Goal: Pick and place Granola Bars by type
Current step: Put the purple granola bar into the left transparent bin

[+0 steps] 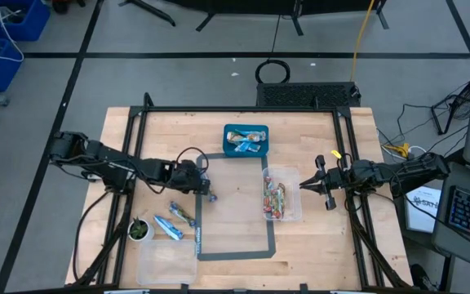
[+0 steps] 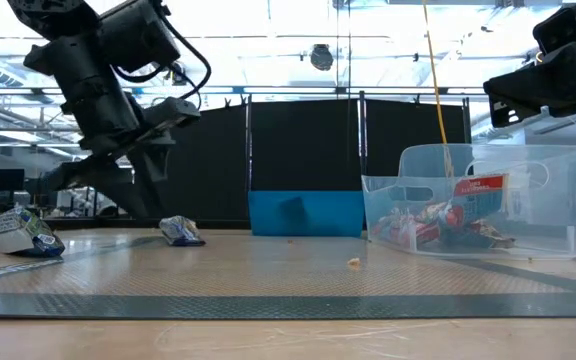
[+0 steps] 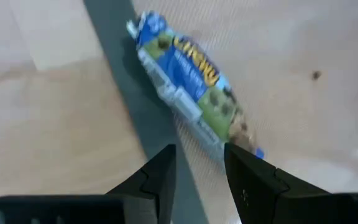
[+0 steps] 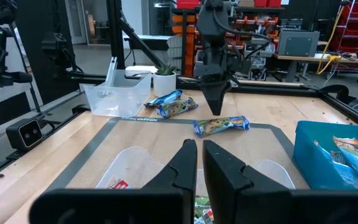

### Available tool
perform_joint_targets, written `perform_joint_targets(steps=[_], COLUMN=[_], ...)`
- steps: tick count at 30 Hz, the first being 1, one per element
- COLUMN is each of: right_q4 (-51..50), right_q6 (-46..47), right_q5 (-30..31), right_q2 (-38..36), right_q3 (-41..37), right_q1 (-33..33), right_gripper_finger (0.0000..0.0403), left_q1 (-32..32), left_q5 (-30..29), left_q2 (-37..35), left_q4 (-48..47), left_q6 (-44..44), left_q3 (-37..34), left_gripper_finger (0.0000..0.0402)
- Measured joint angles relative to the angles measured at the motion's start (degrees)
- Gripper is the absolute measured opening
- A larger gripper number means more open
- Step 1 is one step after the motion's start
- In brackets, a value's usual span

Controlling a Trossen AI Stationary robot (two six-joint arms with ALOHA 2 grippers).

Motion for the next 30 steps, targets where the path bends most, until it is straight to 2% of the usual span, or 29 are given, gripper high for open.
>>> perform_joint_targets(steps=[7, 14, 24, 30], right_q4=[0.0, 0.0, 0.23, 0.43], right_q6=[-0.01, 0.01, 0.01, 0.01], right_q5=[-0.02, 0.0, -0.05, 0.0], right_q2=[0.01, -0.01, 0.37, 0.95], right_q3=[0.0, -0.02, 0.0, -0.01], right_q1=[0.0, 0.0, 0.0, 0.0], right_gripper_finger=[0.002, 0.002, 0.002, 0.002], left_q1=[0.25, 1.29, 2.54, 2.53], left_q5=[-5.17, -4.93, -1.86, -1.2], left_q2=[0.0, 1.66, 9.05, 8.09], left_q4=[2.37, 2.06, 11.0, 11.87], left_q6=[0.3, 0.56, 2.72, 7.04], left_q3=[0.0, 0.0, 0.11, -0.06], left_gripper_finger=[0.0138, 0.0138, 0.0138, 0.0131])
